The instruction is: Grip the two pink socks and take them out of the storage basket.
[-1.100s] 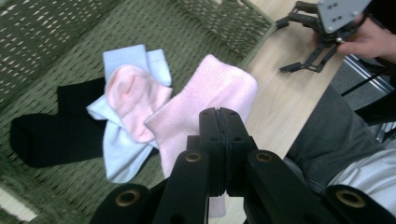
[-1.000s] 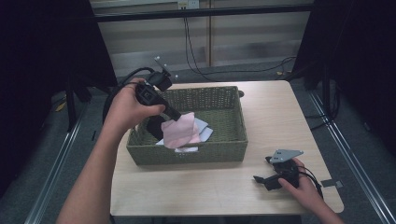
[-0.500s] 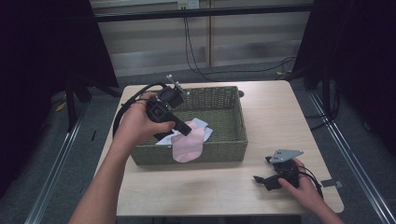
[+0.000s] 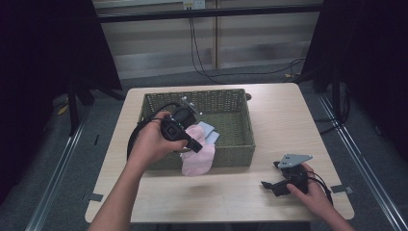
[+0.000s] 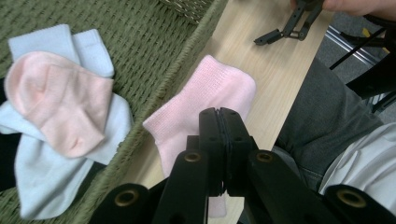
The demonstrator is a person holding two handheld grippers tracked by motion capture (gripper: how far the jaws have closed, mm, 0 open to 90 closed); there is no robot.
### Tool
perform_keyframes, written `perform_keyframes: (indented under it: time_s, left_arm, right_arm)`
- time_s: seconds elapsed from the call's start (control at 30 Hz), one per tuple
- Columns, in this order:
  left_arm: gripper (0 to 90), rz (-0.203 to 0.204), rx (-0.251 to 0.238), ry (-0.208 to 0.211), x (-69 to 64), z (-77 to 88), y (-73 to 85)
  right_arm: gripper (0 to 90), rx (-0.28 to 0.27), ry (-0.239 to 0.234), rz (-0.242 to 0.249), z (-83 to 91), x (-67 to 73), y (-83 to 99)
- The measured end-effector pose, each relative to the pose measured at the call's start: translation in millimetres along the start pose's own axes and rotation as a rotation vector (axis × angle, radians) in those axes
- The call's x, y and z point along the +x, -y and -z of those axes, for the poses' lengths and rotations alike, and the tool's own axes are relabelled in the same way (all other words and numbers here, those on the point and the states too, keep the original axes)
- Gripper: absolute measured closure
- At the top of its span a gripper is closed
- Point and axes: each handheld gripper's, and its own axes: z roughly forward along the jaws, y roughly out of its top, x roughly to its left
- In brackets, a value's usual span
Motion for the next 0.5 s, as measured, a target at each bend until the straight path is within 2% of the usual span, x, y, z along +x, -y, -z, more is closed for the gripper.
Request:
perform_keyframes:
  time_s: [0.17, 0.27, 0.3, 0.5]
  left_arm:
    - [88.6, 0.008, 0.013, 0.005, 1.5, -12.2, 1.7]
    - [88.5, -0.002, 0.021, 0.012, 2.2, -19.5, 2.1]
    - [88.5, 0.011, 0.015, 0.014, 1.1, -22.0, 2.5]
    - [88.3, -0.004, 0.029, 0.018, 0.7, -36.1, 2.1]
  right_arm:
    - [8.8, -0.001, 0.001, 0.001, -0.1, -0.1, 0.0]
    - [8.8, -0.001, 0.000, 0.001, -0.1, -0.1, 0.0]
    - [8.8, 0.000, 0.000, -0.001, 0.0, 0.1, 0.0]
    - [8.8, -0.001, 0.000, 0.001, -0.1, -0.1, 0.0]
